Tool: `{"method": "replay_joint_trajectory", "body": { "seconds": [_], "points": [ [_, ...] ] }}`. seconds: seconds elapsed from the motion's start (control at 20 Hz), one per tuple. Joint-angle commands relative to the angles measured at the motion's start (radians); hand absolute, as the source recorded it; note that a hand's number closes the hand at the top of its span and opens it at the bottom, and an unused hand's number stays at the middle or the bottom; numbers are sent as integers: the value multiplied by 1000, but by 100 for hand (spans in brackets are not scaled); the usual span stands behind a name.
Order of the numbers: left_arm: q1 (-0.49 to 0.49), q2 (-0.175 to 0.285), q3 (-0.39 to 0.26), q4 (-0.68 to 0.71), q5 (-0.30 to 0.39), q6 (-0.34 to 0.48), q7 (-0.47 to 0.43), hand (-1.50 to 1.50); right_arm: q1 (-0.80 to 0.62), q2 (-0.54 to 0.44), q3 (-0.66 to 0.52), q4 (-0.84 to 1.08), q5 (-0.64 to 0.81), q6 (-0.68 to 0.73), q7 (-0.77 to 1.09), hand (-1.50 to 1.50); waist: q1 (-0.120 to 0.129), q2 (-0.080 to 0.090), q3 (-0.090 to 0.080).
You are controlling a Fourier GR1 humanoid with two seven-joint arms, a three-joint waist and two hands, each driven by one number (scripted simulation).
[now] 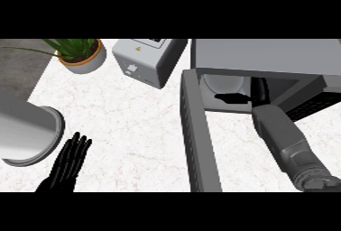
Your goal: Pick up the milk, place it into the microwave and close the microwave
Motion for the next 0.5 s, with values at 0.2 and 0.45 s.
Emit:
{"method": "replay_joint_trajectory", "body": {
  "seconds": [0.2,0.45],
  "points": [
    [-40,-8,8,22,5,-3,39,-150,108,6,-36,-13,-41,142,-126,-150,-35,-15,-2],
    [-47,-30,-25,2,-27,19,72,-150,156,0,-39,-7,-56,299,-144,-150,-42,-20,-2]
  ]
}}
